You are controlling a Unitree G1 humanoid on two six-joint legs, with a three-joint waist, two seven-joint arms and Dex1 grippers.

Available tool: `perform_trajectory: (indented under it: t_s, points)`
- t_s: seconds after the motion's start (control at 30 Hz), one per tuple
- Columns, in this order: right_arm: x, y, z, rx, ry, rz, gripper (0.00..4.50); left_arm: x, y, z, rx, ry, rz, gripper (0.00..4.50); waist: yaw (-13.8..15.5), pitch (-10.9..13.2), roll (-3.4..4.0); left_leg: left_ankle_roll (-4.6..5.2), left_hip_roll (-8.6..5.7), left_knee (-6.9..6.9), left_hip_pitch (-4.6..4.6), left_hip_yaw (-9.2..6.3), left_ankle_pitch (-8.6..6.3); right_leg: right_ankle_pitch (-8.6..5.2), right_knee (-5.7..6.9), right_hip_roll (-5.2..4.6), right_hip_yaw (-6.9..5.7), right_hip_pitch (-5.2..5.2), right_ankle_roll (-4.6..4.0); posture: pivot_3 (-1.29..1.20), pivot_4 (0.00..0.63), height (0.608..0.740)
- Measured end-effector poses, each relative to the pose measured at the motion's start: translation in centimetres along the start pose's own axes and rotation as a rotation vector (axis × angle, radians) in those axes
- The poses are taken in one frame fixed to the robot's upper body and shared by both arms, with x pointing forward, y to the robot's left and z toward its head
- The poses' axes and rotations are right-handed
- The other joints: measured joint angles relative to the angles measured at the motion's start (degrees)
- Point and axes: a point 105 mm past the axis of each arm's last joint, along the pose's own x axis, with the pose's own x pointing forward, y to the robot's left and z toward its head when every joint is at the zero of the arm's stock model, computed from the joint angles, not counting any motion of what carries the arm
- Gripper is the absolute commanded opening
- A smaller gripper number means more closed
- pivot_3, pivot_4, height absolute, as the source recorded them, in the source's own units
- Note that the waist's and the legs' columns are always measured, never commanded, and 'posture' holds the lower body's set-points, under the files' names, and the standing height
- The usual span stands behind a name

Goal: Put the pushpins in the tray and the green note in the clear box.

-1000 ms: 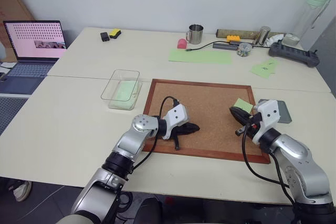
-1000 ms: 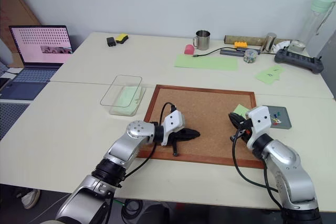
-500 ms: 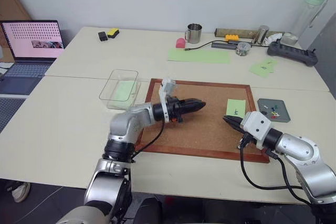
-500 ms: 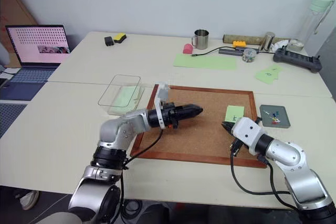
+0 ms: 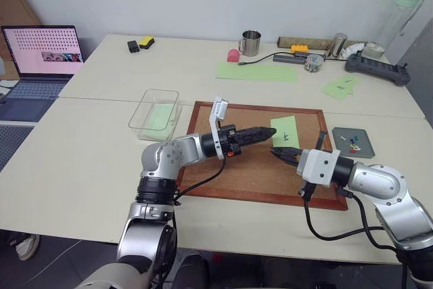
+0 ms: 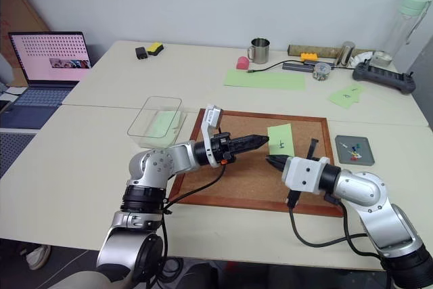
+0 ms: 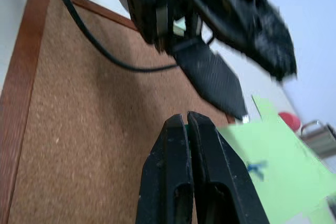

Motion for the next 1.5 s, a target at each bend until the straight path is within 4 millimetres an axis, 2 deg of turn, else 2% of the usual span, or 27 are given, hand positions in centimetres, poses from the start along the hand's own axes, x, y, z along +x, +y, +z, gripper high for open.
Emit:
perform_trajectory:
  t_s: [0.17, 0.7, 0.8, 0.9, 0.97, 1.13, 1.3, 1.5]
  points:
    - [0.9, -0.1, 1.0, -0.026, -0.047, 0.009, 0.00, 0.3, 0.2, -0.2, -0.007, 0.000, 0.002, 2.88, 0.01, 0.00, 0.00, -0.01, -0.01, 0.00, 0.01, -0.01, 0.00, 0.00, 0.01, 0.00, 0.00, 0.00, 0.00, 0.00, 0.150, 0.740]
    - [1.3, 0.0, 1.8, -0.053, -0.071, 0.024, 0.00, 0.2, 0.6, -0.6, -0.006, 0.014, 0.005, 2.88, 0.01, 0.00, 0.00, -0.01, -0.01, 0.00, 0.00, -0.01, 0.00, 0.00, 0.00, -0.01, 0.00, -0.01, 0.00, 0.00, 0.150, 0.740]
    - [1.1, -0.9, 1.5, 0.001, -0.066, -0.043, 0.00, -0.3, 0.8, 0.4, -0.011, -0.036, 0.020, 2.88, 0.02, 0.00, 0.00, 0.00, -0.01, 0.00, -0.01, -0.02, 0.00, 0.00, 0.01, -0.01, -0.01, -0.01, 0.00, 0.00, 0.150, 0.740]
    - [0.0, -2.5, 0.8, 0.034, -0.035, -0.129, 0.00, -1.5, 0.3, 2.4, -0.038, -0.132, -0.004, 2.88, 0.02, 0.00, 0.00, 0.00, -0.02, 0.00, -0.01, -0.03, 0.00, 0.00, 0.00, -0.01, 0.00, -0.01, 0.00, 0.00, 0.150, 0.740]
    - [-0.2, -2.9, 0.7, 0.050, -0.030, -0.154, 0.00, -1.8, 0.0, 2.6, -0.050, -0.143, -0.017, 2.88, 0.02, 0.00, 0.00, 0.00, -0.01, -0.01, -0.01, -0.05, 0.00, 0.00, 0.01, -0.01, -0.01, -0.01, 0.00, 0.00, 0.150, 0.740]
    - [-0.4, -3.6, 0.6, 0.083, -0.025, -0.181, 0.00, -2.1, -0.8, 2.2, -0.038, -0.127, -0.043, 2.88, -0.05, 0.00, 0.00, -0.01, -0.03, -0.01, 0.02, -0.05, 0.01, 0.00, 0.01, -0.01, 0.03, -0.01, 0.00, 0.00, 0.150, 0.740]
    - [-0.8, -5.5, 1.8, 0.080, -0.054, -0.236, 0.00, -2.0, -0.9, 0.8, -0.037, -0.085, -0.063, 2.88, 0.01, 0.00, 0.00, -0.01, -0.04, -0.02, 0.00, -0.09, 0.01, 0.00, 0.02, -0.01, 0.01, -0.02, 0.00, 0.00, 0.150, 0.740]
    - [-0.7, -5.6, 2.7, 0.129, -0.089, -0.240, 0.00, -1.5, -1.3, 0.5, 0.012, -0.062, -0.091, 2.88, 0.03, 0.00, 0.00, 0.04, -0.05, -0.02, 0.00, -0.08, -0.02, 0.00, 0.01, -0.01, 0.02, -0.01, 0.00, 0.00, 0.150, 0.740]
